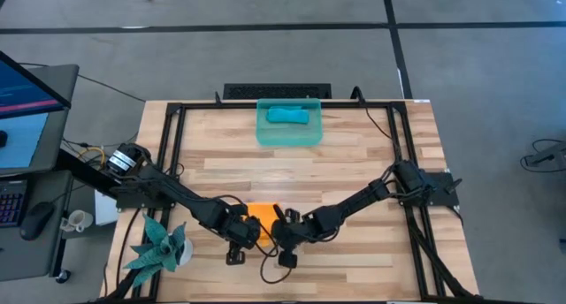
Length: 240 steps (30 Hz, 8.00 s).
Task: Roll microfiber towels into tight, uniform cylinder then place into a basket
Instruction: Roll the orange microfiber cloth
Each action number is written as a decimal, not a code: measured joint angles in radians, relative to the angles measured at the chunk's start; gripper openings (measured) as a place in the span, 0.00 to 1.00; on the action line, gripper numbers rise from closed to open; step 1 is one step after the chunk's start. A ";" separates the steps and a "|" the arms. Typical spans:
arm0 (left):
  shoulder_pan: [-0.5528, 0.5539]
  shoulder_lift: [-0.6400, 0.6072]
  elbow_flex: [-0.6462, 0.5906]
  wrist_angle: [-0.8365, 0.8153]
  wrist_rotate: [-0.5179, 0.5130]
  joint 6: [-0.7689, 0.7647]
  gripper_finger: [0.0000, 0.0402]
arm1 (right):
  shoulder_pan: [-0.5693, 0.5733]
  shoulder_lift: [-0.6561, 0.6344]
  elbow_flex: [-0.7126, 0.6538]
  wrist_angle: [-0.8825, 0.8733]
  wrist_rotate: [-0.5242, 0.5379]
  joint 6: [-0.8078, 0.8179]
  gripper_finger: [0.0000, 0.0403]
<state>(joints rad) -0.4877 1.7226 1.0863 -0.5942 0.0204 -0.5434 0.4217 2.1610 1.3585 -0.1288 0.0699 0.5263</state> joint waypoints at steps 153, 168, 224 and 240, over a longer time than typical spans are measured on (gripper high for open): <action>-0.089 0.059 -0.290 0.586 -0.243 -0.602 0.09 | 0.092 -0.059 -0.002 -0.086 0.141 -0.153 0.41; -0.089 0.059 -0.289 0.586 -0.241 -0.544 0.09 | 0.000 -0.020 0.004 -0.111 0.039 0.211 0.41; -0.270 -0.002 -0.291 0.822 -0.604 -0.024 0.35 | -0.003 -0.020 -0.003 -0.074 0.009 0.288 0.41; -0.176 0.158 -0.285 0.843 -0.528 -0.150 0.35 | -0.003 -0.020 -0.003 -0.070 0.007 0.288 0.41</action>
<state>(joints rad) -0.6640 1.8805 0.8015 0.2484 -0.5078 -0.6937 0.4187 2.1410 1.3556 -0.1984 0.0766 0.8143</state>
